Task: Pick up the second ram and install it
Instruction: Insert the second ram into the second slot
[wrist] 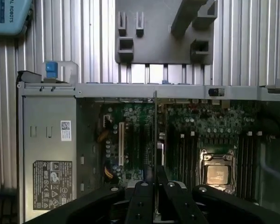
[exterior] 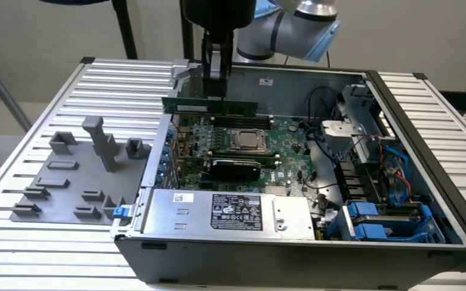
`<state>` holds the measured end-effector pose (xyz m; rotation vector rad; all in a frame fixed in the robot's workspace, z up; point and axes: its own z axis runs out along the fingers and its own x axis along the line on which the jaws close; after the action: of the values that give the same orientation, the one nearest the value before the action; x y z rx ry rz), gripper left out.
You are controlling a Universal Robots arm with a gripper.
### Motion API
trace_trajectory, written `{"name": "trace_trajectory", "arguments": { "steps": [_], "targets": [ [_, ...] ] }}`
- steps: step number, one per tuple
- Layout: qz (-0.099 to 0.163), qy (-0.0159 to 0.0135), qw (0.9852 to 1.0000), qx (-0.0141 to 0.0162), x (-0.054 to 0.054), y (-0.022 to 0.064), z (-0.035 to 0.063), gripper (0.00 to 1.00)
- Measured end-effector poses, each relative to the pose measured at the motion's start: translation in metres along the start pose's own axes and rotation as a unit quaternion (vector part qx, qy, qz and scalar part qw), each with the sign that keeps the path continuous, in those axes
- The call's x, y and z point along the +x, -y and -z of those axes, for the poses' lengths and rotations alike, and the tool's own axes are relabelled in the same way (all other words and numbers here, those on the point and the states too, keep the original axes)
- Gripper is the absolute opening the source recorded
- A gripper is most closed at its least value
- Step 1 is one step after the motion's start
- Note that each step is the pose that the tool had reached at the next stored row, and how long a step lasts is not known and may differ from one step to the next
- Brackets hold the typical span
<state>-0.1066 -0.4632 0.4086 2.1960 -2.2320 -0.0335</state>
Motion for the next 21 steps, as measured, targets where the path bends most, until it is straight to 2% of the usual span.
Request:
{"name": "trace_trajectory", "arguments": {
  "steps": [11,15,21],
  "targets": [
    [0.0,0.0,1.0,0.0,-0.025,0.0474,-0.0191,0.0],
    [0.0,0.0,1.0,0.0,-0.038,0.057,-0.0262,0.0],
    [0.0,0.0,1.0,0.0,-0.058,0.0667,-0.0371,0.0]
  ]
}}
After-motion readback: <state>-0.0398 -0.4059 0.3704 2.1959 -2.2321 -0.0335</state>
